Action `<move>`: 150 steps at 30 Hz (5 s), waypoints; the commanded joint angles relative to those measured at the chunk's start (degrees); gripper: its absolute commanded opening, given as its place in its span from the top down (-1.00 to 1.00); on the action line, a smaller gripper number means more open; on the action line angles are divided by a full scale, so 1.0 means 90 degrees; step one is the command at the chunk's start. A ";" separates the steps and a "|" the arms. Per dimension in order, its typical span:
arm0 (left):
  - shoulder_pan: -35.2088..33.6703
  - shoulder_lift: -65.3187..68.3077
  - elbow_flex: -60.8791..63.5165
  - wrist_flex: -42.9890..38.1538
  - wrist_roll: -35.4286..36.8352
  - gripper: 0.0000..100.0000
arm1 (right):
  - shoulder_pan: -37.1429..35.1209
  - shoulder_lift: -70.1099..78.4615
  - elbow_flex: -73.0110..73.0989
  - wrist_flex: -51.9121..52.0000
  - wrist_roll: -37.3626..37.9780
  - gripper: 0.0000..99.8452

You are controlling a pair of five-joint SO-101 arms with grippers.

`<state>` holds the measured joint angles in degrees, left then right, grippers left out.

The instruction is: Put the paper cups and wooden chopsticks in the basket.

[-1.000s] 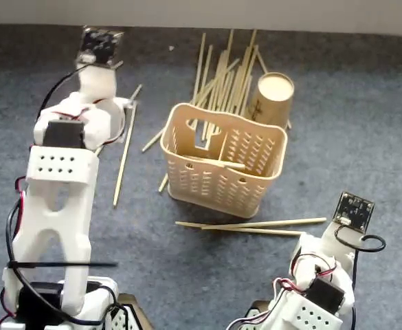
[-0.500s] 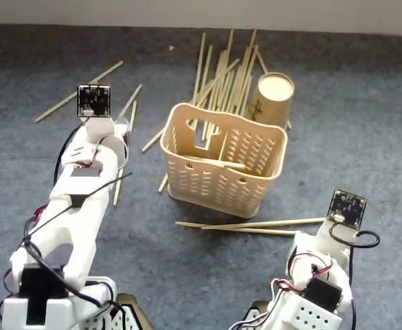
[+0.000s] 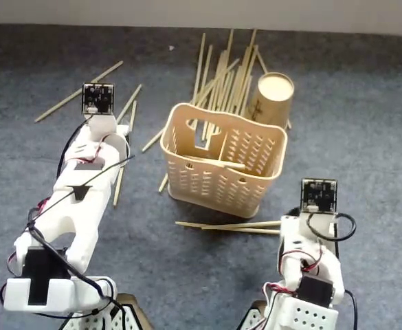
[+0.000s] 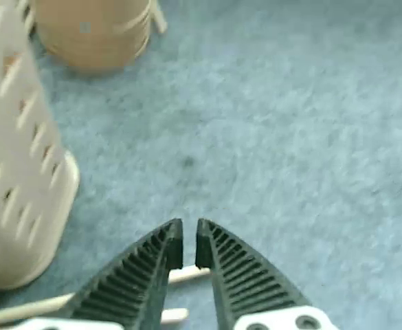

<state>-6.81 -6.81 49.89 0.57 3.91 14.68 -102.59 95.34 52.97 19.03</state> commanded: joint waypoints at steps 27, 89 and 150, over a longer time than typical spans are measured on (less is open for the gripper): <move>0.0288 -0.0034 -0.0210 -0.0078 -0.0068 0.76 | -0.0650 1.1424 -0.6960 -0.1499 -0.0498 0.48; -0.0005 -0.0015 -0.0405 -0.0088 -0.0068 0.76 | -0.1949 1.1893 -1.2107 0.0044 -0.0576 0.19; 0.0103 -0.0005 -0.0444 -0.0098 -0.0078 0.76 | -0.2085 1.2947 -1.1482 -0.0210 -0.0225 0.15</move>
<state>-6.90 -6.64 48.40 0.57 3.82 -3.60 17.14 -7.60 50.51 16.31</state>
